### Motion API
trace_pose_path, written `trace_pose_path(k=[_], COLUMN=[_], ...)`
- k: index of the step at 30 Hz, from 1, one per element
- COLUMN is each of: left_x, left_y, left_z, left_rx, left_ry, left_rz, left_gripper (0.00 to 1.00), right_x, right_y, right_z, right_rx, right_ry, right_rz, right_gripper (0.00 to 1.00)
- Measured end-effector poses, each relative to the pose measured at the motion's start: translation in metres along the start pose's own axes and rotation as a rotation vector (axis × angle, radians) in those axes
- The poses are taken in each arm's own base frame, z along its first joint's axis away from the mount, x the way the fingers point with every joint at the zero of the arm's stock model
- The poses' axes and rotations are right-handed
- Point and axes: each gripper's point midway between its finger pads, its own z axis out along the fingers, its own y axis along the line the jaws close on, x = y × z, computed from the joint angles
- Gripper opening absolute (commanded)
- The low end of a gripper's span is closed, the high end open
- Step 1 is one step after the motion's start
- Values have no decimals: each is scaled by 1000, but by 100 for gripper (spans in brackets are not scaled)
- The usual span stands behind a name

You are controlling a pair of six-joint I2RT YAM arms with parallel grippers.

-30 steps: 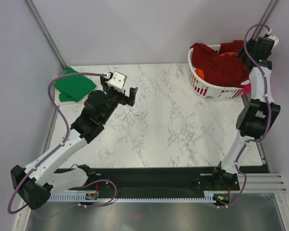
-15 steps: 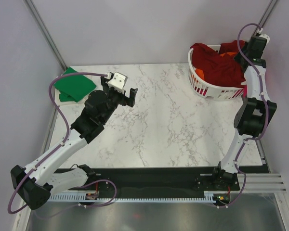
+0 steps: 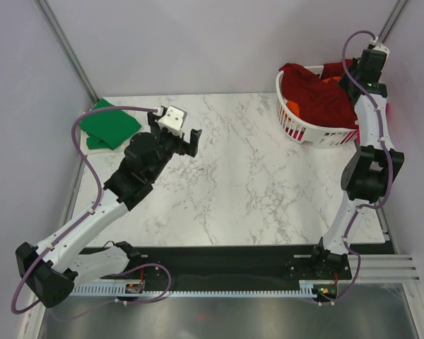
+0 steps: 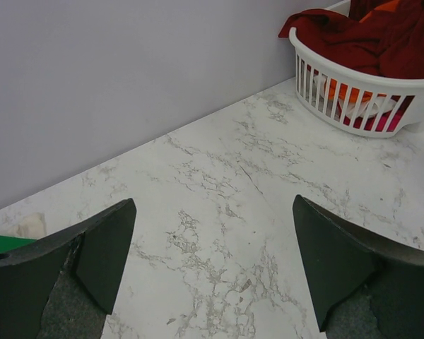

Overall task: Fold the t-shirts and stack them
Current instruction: Grab the tshirt from the pile, then move the tshirt to the center of the board, then flatten the tshirt out

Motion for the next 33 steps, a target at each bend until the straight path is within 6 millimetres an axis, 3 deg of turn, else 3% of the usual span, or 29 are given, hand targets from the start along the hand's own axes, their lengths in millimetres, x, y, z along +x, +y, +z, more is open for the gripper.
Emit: trace_pose_path(k=[2,4,5,7,8,9,10,11,12,14,17,20,23,26,29,33], left_x=[1,4,6,8,8,8,8,8,7,4,-5,-12,-11,-6,7,35], left_y=[3,7,9,15,19,22,27,31,36,43,54,62,68,72,71,60], left_z=[0,1,2,1,1,0,-1,-2,-4,-8,-17,-25,-27,-30,-37,-47], left_rx=[-15,-42,-55,-90,-110,-130,-156,-177,-200,-236,-284,-320,-353,-388,-390,-365], left_ry=[5,15,21,30,34,36,39,41,41,35,14,-4,7,50,104,199], left_rz=[1,6,9,12,15,18,22,27,32,38,36,27,24,9,-37,-130], left_gripper=[100,98,98,98,98,98,98,98,98,98,98,98,98,99,99,97], right_x=[-3,-12,-17,-16,-13,-8,-4,-4,-10,-27,-23,23,101,170,203,224], right_y=[31,91,131,221,265,301,322,326,323,289,244,228,208,175,152,136], right_z=[-15,-45,-69,-141,-190,-244,-296,-330,-362,-394,-389,-357,-314,-293,-294,-299], right_rx=[-54,-164,-244,-463,-604,-749,-876,-950,-1014,-1015,-899,-807,-696,-597,-555,-543], right_ry=[3,-17,-39,-80,-95,-109,-113,-115,-140,-205,-223,-107,104,291,369,406], right_rz=[-36,-94,-123,-169,-182,-187,-184,-175,-158,-114,-77,-99,-152,-200,-222,-231], right_gripper=[0,0,0,0,0,7,57,82,98,98,98,98,98,98,98,98])
